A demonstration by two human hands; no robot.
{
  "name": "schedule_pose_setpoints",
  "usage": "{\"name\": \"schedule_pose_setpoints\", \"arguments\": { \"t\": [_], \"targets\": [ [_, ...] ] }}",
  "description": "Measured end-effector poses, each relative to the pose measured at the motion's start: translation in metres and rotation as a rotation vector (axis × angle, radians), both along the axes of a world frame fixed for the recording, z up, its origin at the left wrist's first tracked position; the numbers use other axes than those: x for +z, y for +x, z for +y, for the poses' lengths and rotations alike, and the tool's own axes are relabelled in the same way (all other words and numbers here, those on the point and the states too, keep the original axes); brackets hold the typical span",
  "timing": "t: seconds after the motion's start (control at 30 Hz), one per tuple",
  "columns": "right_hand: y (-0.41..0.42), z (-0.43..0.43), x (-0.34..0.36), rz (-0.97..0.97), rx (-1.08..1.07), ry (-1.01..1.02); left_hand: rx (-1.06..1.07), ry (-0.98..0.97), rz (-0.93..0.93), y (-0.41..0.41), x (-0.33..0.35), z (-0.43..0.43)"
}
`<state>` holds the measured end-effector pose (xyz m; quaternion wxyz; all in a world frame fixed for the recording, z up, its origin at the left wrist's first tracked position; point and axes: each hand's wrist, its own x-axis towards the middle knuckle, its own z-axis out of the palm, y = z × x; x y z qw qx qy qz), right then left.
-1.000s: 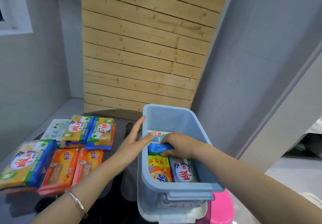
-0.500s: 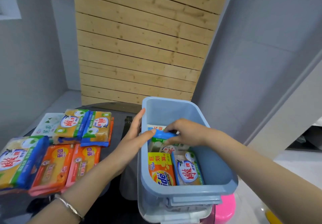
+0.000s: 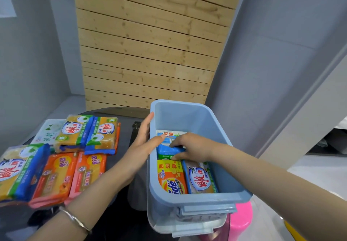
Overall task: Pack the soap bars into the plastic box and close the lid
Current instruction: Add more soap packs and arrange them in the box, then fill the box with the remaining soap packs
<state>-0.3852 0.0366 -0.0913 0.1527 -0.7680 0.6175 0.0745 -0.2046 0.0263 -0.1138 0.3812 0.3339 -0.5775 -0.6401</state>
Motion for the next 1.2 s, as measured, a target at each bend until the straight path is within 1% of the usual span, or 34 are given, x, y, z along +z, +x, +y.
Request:
{"name": "schedule_pose_setpoints", "arguments": {
  "t": [0.1, 0.17, 0.23, 0.27, 0.33, 0.37, 0.43, 0.5, 0.57, 0.63, 0.7, 0.83, 0.87, 0.97, 1.03, 1.1, 1.2],
  "targets": [
    [0.001, 0.006, 0.013, -0.001, -0.031, -0.022, 0.003, -0.009, -0.014, 0.001, 0.0, 0.0],
    [-0.002, 0.012, 0.027, -0.101, -0.075, -0.012, -0.007, -0.017, -0.023, 0.003, 0.002, 0.0],
    [-0.007, 0.018, 0.034, -0.205, -0.108, 0.07, -0.013, -0.018, -0.019, 0.003, 0.002, 0.001],
    [-0.008, 0.021, 0.033, -0.227, -0.13, 0.136, -0.012, -0.013, -0.012, 0.003, 0.003, 0.001],
    [-0.007, 0.028, 0.025, -0.191, -0.16, 0.247, -0.005, -0.002, -0.002, 0.002, 0.003, 0.002],
    [-0.005, 0.03, 0.019, -0.145, -0.153, 0.261, -0.001, 0.001, -0.001, 0.002, 0.004, 0.002],
    [-0.001, 0.033, 0.01, -0.089, -0.138, 0.247, 0.003, -0.003, -0.015, 0.002, 0.008, 0.006],
    [0.003, 0.037, 0.008, -0.122, -0.167, 0.218, 0.002, -0.013, -0.047, 0.006, 0.013, 0.011],
    [0.006, 0.044, 0.014, -0.269, -0.256, 0.181, 0.029, -0.038, -0.092, 0.016, 0.016, 0.015],
    [0.012, 0.053, 0.027, -0.434, -0.321, 0.088, 0.099, -0.087, -0.156, 0.034, 0.017, 0.015],
    [0.022, 0.059, 0.042, -0.545, -0.314, -0.026, 0.166, -0.135, -0.224, 0.057, 0.02, 0.014],
    [0.069, 0.061, 0.064, -0.77, -0.263, -0.094, 0.277, -0.214, -0.369, 0.113, 0.019, 0.005],
    [0.085, 0.058, 0.066, -0.792, -0.241, -0.107, 0.307, -0.227, -0.409, 0.127, 0.017, 0.001],
    [0.131, 0.044, 0.063, -0.755, -0.175, -0.159, 0.408, -0.222, -0.498, 0.168, 0.008, -0.005],
    [0.158, 0.031, 0.053, -0.744, -0.181, -0.167, 0.461, -0.224, -0.545, 0.191, 0.001, -0.007],
    [0.184, 0.019, 0.039, -0.765, -0.206, -0.116, 0.5, -0.191, -0.56, 0.21, -0.006, -0.008],
    [0.214, 0.004, 0.015, -0.74, -0.29, -0.025, 0.563, -0.096, -0.578, 0.229, -0.019, -0.01]
  ]
}}
